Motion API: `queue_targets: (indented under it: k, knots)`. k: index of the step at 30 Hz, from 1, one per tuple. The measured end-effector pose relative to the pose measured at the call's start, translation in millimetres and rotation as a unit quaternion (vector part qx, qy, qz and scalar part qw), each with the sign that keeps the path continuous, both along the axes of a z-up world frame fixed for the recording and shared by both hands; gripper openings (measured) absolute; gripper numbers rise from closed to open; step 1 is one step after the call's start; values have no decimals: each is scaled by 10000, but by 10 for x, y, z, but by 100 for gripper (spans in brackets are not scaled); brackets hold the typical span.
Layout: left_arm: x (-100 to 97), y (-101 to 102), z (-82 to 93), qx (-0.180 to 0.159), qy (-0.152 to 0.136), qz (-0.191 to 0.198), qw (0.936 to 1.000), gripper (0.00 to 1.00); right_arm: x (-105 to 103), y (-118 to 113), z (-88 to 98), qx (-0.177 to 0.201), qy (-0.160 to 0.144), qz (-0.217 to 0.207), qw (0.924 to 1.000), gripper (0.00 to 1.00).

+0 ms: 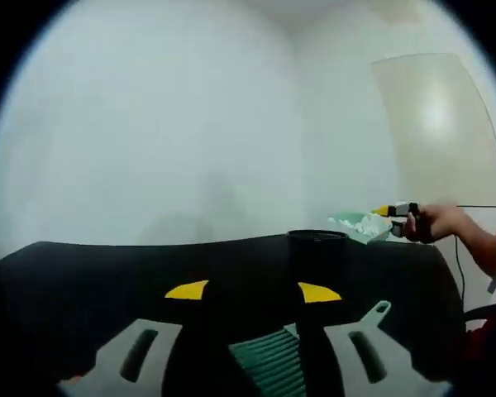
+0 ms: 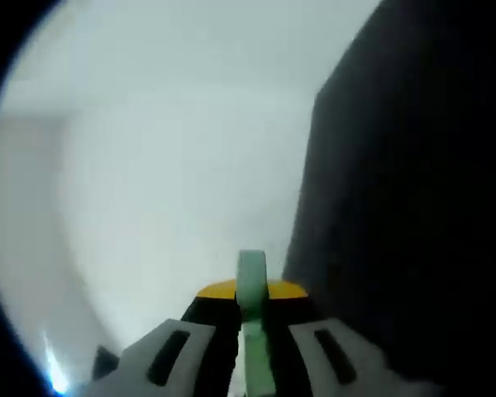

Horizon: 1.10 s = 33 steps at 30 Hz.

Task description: Pick up the broom and sweep the trash on the tabletop into the dustpan.

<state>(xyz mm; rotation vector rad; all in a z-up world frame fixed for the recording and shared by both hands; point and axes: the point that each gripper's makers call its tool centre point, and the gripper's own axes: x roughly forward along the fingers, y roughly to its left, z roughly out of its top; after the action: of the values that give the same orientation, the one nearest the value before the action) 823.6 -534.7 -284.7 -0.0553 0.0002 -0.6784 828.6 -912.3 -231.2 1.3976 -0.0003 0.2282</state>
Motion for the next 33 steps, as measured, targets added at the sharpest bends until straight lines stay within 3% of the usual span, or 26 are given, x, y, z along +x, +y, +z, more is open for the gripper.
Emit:
queue_targets:
  k: [3, 6, 9, 12, 15, 23, 33]
  knots:
    - [-1, 12, -5, -30, 25, 5, 10000, 37, 100, 143, 177, 41, -332, 133, 9994, 12]
    - [-4, 14, -12, -25, 40, -1, 10000, 36, 191, 287, 257, -17, -510, 203, 9985, 12]
    - [-8, 9, -28, -10, 70, -14, 10000, 36, 281, 465, 361, 34, -886, 353, 9954, 12]
    - [-11, 16, -44, -23, 116, -15, 9999, 35, 323, 454, 328, -25, -1108, 323, 9933, 12]
    - [-18, 25, -40, -69, 126, -13, 9999, 35, 322, 440, 337, 198, -1308, 288, 9908, 12]
    - [-26, 19, -63, -60, 193, -37, 9998, 34, 305, 385, 315, 6, -1558, 241, 9875, 11]
    - [-20, 49, -67, -153, 240, -33, 9996, 32, 377, 520, 413, -252, -1892, 349, 9810, 11]
